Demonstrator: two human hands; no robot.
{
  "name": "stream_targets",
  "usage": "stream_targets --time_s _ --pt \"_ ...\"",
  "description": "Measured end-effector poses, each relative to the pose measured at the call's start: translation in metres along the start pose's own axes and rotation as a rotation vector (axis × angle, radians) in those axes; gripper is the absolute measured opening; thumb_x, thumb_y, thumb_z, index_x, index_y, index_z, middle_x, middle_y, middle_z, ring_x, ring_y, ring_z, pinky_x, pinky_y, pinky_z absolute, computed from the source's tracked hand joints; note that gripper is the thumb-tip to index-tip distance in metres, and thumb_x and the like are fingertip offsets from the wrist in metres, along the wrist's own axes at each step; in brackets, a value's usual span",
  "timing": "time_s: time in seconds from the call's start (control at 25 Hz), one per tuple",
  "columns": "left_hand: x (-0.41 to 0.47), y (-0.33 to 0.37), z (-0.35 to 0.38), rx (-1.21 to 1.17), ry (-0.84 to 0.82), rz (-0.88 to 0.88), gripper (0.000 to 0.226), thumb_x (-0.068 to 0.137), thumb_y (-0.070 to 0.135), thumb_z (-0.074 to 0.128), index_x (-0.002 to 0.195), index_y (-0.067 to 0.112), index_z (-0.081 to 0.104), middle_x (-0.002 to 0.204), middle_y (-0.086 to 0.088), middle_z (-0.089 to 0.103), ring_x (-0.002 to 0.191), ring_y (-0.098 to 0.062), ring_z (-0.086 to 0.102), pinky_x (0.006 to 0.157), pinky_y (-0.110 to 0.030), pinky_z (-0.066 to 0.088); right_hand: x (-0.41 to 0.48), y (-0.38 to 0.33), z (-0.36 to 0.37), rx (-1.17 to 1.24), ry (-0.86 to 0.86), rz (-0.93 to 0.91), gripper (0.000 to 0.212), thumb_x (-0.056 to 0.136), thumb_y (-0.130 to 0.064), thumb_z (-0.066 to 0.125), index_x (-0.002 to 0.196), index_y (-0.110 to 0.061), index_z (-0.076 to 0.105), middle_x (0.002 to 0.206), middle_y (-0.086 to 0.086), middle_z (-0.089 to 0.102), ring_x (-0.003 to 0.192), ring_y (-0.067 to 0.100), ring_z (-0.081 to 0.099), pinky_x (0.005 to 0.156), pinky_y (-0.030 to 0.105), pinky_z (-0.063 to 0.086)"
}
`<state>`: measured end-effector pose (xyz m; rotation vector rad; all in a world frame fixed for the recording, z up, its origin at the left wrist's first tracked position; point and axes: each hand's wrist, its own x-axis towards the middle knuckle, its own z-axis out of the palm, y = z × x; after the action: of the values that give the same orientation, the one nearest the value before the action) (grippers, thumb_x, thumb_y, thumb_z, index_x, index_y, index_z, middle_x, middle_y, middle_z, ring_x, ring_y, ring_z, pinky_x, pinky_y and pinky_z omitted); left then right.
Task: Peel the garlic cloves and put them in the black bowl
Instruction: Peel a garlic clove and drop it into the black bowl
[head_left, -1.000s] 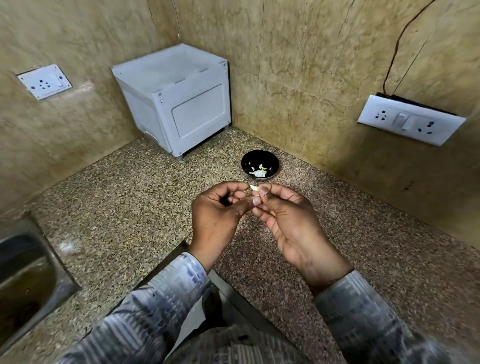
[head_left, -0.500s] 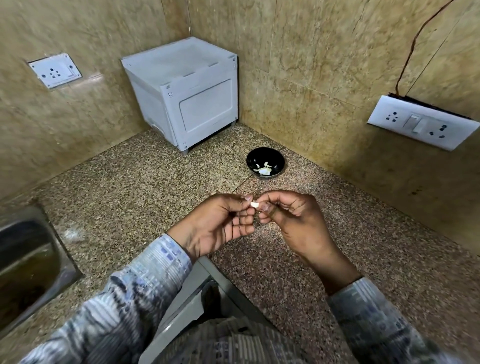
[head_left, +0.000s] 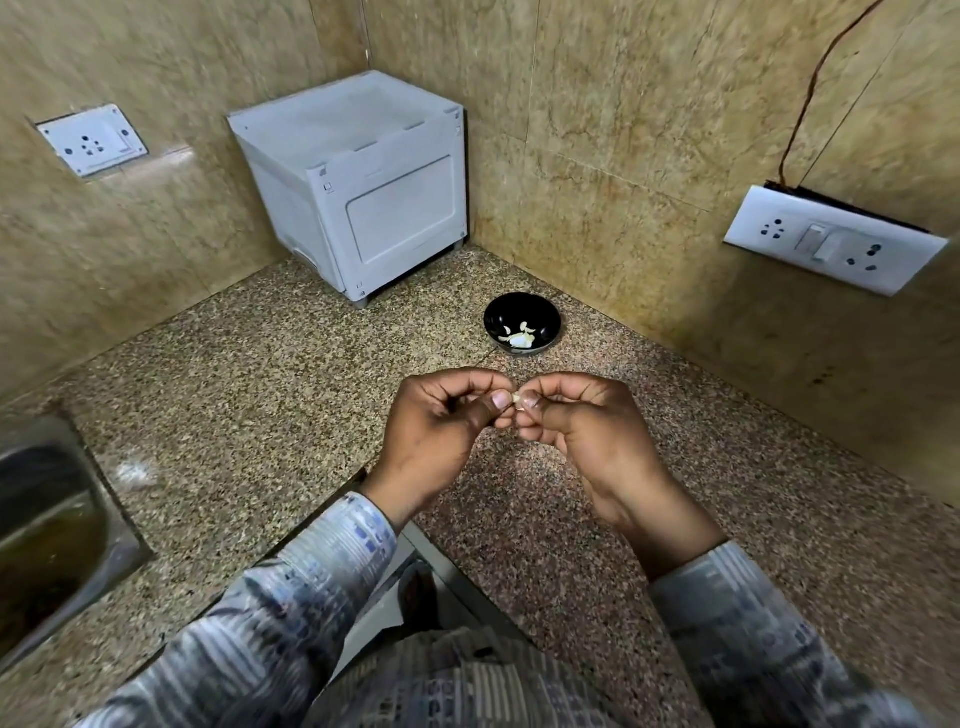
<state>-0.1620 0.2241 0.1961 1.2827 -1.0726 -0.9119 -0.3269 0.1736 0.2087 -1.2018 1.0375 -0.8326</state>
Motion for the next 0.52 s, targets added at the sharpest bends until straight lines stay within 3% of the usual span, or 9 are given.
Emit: stream_targets --time_s 0.2,0.52 --pt "0.003 -0.001 -0.008 0.189 -0.113 0.198 0.015 0.087 -0.001 0.077 0.100 0.005 0.078 0.094 0.000 0.077 0.086 -0.020 0.075 0.079 -0.031 0.060 0.002 -0.006 -0.007 0.254 -0.123 0.232 0.011 0.094 0.006 0.061 0.095 -0.001 0.070 0.086 0.015 0.071 0.077 0.018 0.071 0.078 0.030 0.061" --pt "0.008 -0.013 -0.008 0.046 -0.130 0.066 0.018 0.088 -0.004 0.073 0.102 0.007 0.077 0.092 -0.007 0.079 0.085 -0.029 0.076 0.083 -0.040 0.062 0.008 -0.005 -0.005 0.197 -0.145 0.258 0.012 0.099 0.004 0.057 0.098 -0.001 0.068 0.091 0.015 0.069 0.080 0.017 0.069 0.081 0.031 0.060"
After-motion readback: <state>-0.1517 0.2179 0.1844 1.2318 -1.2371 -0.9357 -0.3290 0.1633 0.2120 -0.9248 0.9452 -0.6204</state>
